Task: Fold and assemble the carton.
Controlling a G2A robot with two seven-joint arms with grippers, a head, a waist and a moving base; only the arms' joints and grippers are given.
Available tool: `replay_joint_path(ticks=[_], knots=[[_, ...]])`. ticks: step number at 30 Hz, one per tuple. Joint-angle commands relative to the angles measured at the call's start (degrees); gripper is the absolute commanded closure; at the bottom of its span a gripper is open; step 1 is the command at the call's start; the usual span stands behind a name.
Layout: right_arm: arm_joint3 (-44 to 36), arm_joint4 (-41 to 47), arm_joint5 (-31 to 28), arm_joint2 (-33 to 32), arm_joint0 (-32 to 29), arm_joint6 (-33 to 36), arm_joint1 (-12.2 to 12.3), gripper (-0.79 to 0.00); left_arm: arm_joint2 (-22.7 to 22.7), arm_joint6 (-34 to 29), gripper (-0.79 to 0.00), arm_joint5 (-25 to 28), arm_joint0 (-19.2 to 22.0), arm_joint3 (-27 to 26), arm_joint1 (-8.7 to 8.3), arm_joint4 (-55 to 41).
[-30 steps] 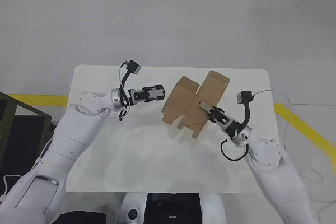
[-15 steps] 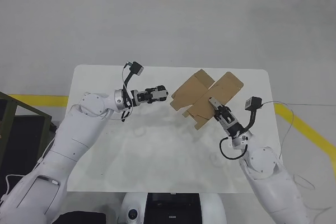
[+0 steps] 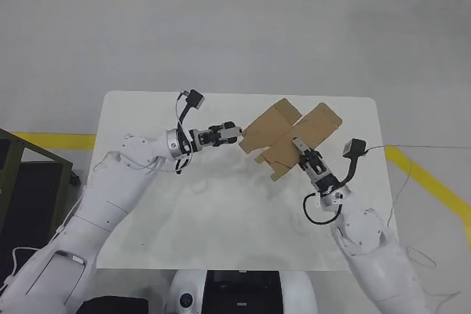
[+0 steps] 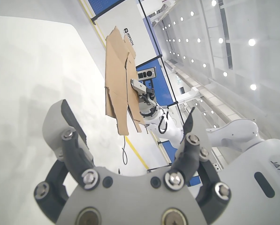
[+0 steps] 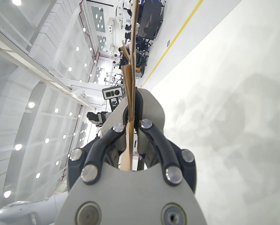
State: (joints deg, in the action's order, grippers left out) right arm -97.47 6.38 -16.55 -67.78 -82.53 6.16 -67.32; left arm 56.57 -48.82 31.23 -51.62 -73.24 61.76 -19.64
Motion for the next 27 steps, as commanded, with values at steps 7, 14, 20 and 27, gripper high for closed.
replay_joint_path(ticks=[7, 14, 20, 27], knots=[[0.29, -2.62, -1.73, 3.22, -0.53, -11.45, -1.60, 0.000, -2.17, 1.42, -0.785, -0.70, 0.09, 1.08, 1.23, -1.69], [1.56, -5.93, -2.58, 5.28, -0.24, -16.21, -2.68, 0.000, -2.84, -2.22, -0.785, -1.13, 1.36, 2.81, 2.14, -7.73], [2.33, -9.08, -2.83, 6.18, -0.46, -19.45, -3.40, 0.000, -3.02, -4.66, -0.785, -1.30, 1.84, 3.51, 2.64, -10.05], [3.00, -12.02, -2.25, 6.64, -0.34, -21.25, -4.08, 0.000, -2.13, -7.73, -0.785, -1.66, 1.75, 3.31, 2.89, -13.53]])
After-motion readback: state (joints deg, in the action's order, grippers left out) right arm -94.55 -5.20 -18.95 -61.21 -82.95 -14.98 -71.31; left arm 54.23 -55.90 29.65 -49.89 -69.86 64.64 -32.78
